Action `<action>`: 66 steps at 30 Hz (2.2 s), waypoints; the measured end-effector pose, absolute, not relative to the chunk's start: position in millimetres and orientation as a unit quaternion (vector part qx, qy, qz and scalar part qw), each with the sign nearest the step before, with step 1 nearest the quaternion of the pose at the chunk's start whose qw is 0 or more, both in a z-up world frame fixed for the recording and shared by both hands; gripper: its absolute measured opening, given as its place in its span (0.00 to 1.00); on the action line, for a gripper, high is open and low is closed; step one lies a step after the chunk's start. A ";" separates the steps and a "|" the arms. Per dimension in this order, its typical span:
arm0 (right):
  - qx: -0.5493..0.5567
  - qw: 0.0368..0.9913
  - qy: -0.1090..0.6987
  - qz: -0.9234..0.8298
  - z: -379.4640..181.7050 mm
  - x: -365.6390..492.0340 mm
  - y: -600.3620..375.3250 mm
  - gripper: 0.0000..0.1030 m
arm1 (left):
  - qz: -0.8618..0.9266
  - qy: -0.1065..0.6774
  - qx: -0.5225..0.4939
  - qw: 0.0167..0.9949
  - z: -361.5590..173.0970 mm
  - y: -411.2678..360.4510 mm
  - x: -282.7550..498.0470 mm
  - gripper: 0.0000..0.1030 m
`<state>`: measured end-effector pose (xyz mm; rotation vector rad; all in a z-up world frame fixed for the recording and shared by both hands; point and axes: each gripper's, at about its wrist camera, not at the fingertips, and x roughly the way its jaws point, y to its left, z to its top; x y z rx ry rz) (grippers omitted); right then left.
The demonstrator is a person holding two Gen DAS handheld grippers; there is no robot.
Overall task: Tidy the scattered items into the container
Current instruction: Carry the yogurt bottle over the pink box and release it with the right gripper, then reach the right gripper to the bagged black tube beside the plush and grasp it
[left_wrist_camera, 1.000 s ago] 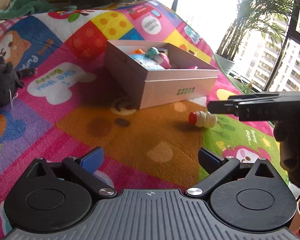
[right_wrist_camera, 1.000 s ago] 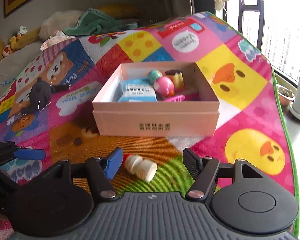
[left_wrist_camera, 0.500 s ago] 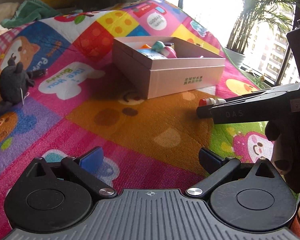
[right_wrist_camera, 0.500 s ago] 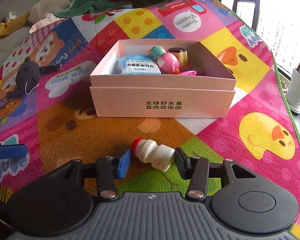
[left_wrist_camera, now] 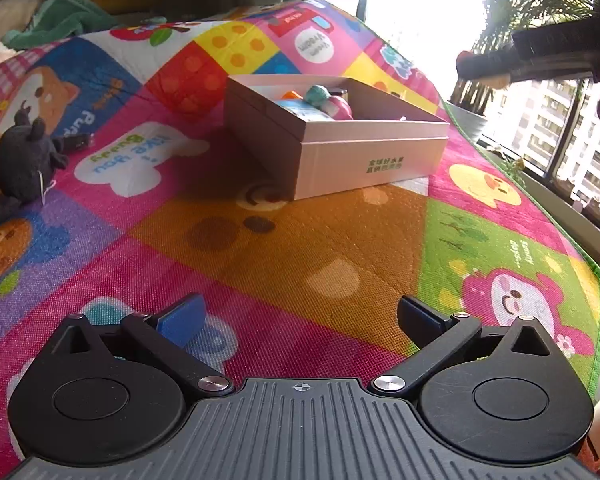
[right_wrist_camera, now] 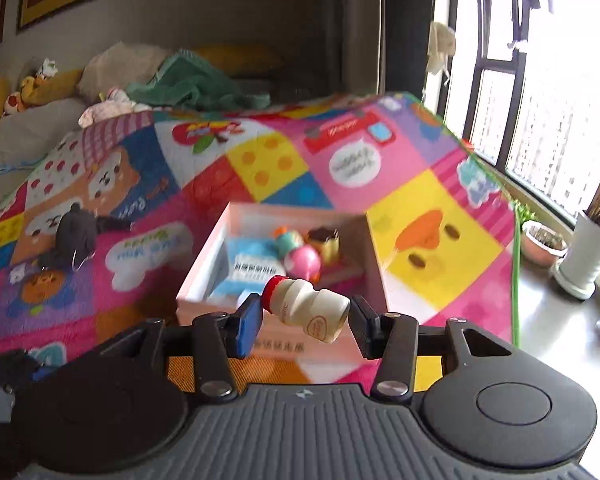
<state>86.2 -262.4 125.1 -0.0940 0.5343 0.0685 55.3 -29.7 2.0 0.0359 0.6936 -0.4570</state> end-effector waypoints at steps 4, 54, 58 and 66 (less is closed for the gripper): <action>-0.063 0.972 0.228 0.009 140.2 123.9 -265.7 0.50 | -0.223 0.337 0.015 0.915 2.1 -28.8 55.3 1.00; -0.041 0.838 0.466 0.280 21.8 337.8 -2.8 0.17 | 0.000 0.269 -0.154 0.951 7.8 115.1 118.9 1.00; -0.074 0.859 0.418 0.288 37.5 313.3 -11.8 0.19 | -0.001 0.271 -0.148 0.951 7.8 110.9 119.8 1.00; 0.019 0.868 0.409 0.281 21.4 370.1 8.2 0.50 | 0.010 0.268 -0.156 0.951 7.7 113.5 119.2 1.00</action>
